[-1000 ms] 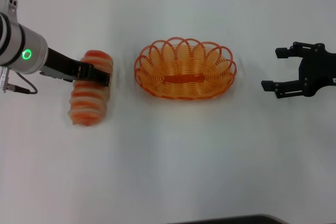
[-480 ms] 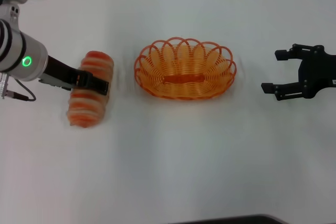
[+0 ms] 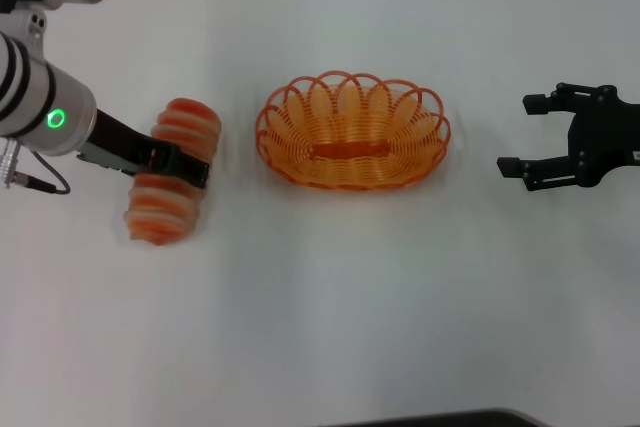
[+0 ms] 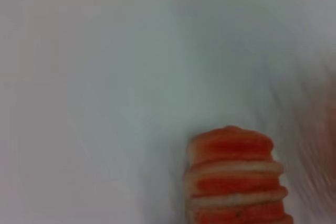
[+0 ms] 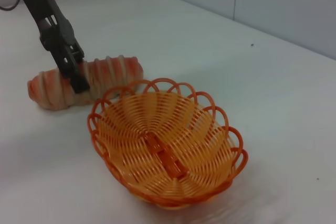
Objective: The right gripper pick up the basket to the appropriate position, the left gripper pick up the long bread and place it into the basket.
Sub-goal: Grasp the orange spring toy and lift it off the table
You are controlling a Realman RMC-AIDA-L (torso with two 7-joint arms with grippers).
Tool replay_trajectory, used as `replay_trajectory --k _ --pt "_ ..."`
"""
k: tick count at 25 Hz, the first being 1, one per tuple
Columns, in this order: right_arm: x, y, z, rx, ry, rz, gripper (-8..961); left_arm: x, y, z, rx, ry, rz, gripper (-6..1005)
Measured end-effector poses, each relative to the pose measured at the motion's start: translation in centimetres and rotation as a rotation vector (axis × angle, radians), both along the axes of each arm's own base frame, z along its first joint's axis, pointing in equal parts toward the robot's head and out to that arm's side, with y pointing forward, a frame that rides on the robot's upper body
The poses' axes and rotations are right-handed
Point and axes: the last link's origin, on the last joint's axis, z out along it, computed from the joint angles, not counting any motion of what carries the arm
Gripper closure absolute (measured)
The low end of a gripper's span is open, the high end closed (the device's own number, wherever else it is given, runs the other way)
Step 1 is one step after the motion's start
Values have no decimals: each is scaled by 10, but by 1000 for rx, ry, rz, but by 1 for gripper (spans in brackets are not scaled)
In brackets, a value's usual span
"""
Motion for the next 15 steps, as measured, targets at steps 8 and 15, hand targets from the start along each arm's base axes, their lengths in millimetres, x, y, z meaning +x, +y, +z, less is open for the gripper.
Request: replay_trajectory --k 8,15 --pt "0 0 0 1 -1 1 -12 2 0 5 5 -1 -12 179" --pt "-1 2 1 2 -3 5 -12 2 0 5 5 -1 -13 324"
